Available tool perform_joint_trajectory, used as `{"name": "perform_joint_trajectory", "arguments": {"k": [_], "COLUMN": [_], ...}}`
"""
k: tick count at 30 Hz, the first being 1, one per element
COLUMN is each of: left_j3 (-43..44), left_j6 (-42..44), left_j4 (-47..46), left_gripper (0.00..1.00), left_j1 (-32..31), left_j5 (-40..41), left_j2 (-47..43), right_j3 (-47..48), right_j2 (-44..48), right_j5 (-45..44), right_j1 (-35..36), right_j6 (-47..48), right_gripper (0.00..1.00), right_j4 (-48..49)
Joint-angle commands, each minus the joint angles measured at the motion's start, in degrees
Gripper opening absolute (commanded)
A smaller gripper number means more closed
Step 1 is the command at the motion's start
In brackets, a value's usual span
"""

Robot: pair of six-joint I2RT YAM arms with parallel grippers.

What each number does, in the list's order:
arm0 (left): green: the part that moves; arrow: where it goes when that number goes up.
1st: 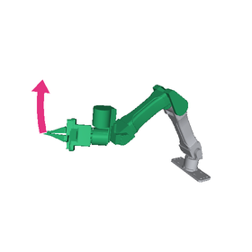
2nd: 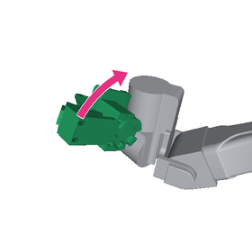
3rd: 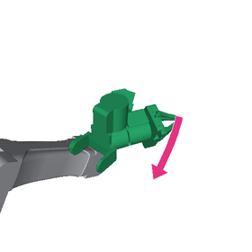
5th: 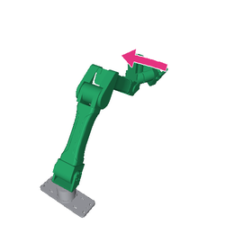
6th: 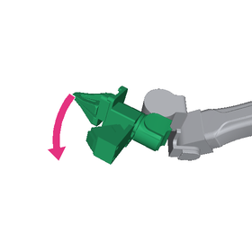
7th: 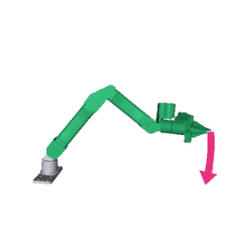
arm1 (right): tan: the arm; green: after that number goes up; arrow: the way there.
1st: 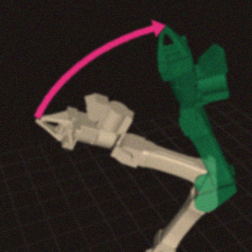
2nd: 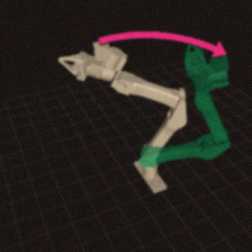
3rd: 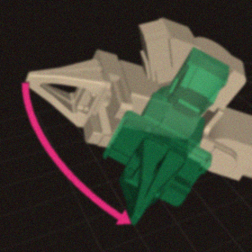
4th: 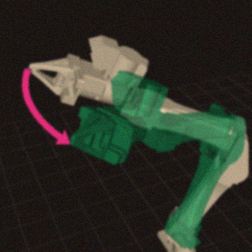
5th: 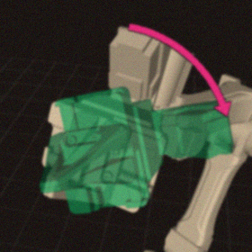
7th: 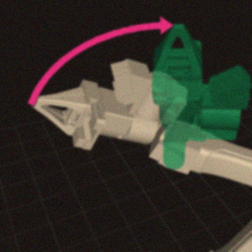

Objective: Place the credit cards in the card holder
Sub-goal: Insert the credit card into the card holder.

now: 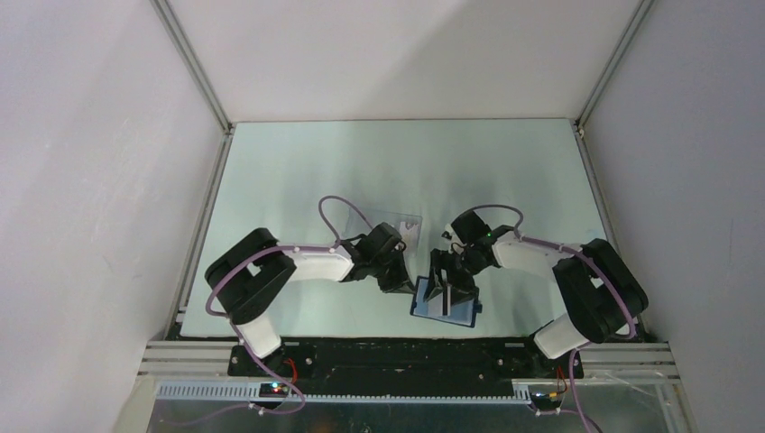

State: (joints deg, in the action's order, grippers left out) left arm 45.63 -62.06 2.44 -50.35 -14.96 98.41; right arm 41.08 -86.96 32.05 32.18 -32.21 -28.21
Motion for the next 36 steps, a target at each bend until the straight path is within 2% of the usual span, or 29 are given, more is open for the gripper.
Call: {"name": "perform_joint_trajectory", "arguments": {"k": [1,10,24,27,33,35,36], "left_j3": [-3.4,-6.4,-7.1,-7.8,-10.0,-10.4,-10.4], "left_j6": [-2.1,-4.9,-4.3,-4.2,-3.9,-3.6,-3.5], "left_j4": [4.2,3.7,0.6,0.3,0.4,0.6,0.7], "left_gripper": [0.0,0.0,0.0,0.0,0.0,0.03,0.08], "left_j1": [-0.1,0.3,0.6,0.8,2.6,3.2,3.6], "left_j5": [3.9,5.7,4.5,4.3,4.4,4.4,4.3], "left_j2": [-2.5,-8.3,-10.6,-11.3,-14.5,-15.3,-15.4], "right_j3": [2.8,3.6,3.4,3.3,4.4,5.0,5.1], "right_j2": [-4.3,-4.8,-2.8,-3.4,1.1,2.8,3.3], "right_j5": [-4.2,-0.6,2.9,2.2,-6.9,-8.6,-8.1], "right_j1": [5.0,7.8,7.9,7.9,8.0,8.1,8.1], "right_j6": [-2.1,-6.4,-6.7,-5.5,-0.7,0.6,1.3], "right_gripper": [0.75,0.81,0.91,0.92,0.94,0.95,0.95], "right_j4": [4.9,9.8,12.2,10.4,1.1,-1.2,-1.4]}}
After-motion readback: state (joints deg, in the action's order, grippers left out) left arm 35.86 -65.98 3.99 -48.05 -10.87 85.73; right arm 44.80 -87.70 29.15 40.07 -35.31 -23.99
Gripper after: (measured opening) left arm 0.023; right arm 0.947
